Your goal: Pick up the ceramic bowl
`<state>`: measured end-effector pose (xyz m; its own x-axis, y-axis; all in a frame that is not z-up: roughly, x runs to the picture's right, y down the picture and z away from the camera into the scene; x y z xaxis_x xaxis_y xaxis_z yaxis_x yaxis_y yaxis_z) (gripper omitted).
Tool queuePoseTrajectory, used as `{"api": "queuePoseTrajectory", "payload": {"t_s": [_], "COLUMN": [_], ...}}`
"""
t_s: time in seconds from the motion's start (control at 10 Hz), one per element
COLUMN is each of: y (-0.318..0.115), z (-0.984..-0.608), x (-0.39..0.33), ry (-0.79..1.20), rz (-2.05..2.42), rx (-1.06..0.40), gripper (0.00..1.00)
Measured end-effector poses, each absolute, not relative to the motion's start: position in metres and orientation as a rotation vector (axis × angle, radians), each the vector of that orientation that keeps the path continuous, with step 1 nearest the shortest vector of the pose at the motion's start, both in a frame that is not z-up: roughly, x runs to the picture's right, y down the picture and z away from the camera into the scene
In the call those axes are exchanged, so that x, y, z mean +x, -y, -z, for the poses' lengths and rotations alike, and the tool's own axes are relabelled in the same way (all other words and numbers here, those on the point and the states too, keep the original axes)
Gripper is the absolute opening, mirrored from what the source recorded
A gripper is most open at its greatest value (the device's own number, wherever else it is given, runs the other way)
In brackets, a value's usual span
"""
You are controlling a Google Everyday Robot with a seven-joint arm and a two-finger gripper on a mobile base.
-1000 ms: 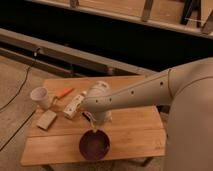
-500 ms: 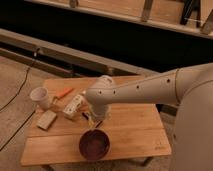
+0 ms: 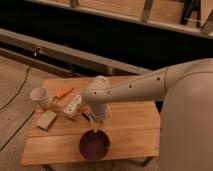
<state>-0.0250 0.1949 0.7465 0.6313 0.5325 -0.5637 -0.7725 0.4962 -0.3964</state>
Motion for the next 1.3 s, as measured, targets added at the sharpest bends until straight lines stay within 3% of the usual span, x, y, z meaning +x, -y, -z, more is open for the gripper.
{"api": "queuePoseTrajectory", "payload": {"t_s": [1.3], "y": [-0.228], "z": [-0.77], "x": [-0.013], "ry": [-0.514], "rz": [-0.803], "rx": [-0.683], "gripper": [0.65]}}
